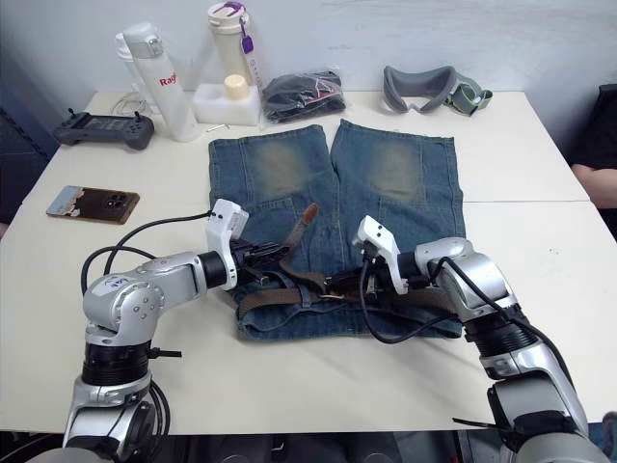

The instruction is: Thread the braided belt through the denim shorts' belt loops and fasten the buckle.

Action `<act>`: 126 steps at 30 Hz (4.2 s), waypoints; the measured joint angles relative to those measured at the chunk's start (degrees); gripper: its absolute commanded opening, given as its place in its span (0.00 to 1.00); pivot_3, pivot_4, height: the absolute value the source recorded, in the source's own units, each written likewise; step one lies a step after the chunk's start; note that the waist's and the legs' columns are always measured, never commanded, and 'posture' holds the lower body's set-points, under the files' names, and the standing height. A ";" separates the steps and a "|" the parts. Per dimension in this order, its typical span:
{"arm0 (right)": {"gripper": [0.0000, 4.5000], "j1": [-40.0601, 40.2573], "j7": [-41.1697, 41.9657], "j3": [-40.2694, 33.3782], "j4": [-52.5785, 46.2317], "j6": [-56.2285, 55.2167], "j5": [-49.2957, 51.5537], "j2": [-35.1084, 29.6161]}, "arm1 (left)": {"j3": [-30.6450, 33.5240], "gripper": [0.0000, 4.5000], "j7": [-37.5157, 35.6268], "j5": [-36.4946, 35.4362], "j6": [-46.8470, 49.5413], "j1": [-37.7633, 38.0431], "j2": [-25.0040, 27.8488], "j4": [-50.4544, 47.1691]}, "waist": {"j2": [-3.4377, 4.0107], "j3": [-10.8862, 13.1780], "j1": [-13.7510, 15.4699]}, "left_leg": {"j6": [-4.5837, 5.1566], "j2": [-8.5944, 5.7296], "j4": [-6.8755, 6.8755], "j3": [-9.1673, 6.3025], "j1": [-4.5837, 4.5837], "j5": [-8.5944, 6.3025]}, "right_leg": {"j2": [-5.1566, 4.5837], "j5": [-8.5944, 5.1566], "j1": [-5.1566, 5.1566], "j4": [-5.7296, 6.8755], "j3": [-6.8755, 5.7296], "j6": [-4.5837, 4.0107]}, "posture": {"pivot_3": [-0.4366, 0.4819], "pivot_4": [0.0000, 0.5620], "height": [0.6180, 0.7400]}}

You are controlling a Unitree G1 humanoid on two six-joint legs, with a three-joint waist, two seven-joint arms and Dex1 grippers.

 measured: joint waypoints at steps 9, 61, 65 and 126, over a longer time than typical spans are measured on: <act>0.01 -0.09 -0.15 1.53 -0.06 -1.23 -1.83 0.40 | -0.02 0.00 0.04 0.00 0.00 0.00 0.00 0.00 | 0.00 -0.01 -0.12 | -0.02 0.01 0.00 0.00 0.04 0.01 | 0.02 0.00 0.00 0.04 0.01 0.00 | 0.48 0.27 1.00; 0.01 4.78 -10.59 11.98 -18.22 -8.46 -27.01 -0.55 | -5.44 0.00 -14.79 1.82 -5.03 -36.92 -20.91 47.06 | -0.72 -0.74 -1.09 | -0.65 -0.05 -0.60 0.03 1.18 0.11 | 0.08 0.33 1.15 -0.64 -0.32 0.18 | 0.48 0.27 1.00; 0.01 5.39 -9.94 11.97 -18.86 -10.22 -28.84 -0.75 | -5.77 0.00 -14.93 2.30 -3.65 -37.02 -23.47 47.89 | -0.70 -0.75 -1.02 | -0.64 -0.06 -0.62 0.02 1.17 0.11 | 0.04 0.33 1.15 -0.65 -0.30 0.18 | 0.48 0.27 1.00; 0.65 5.71 -8.44 -12.91 -19.55 -14.45 -14.27 -16.72 | -24.89 0.00 -41.27 30.46 -49.50 -23.28 4.99 23.92 | -0.02 -0.55 0.92 | 0.23 -0.05 -0.46 0.38 -0.14 0.12 | 0.11 0.14 -0.17 -0.62 -0.06 0.13 | 0.48 0.27 1.00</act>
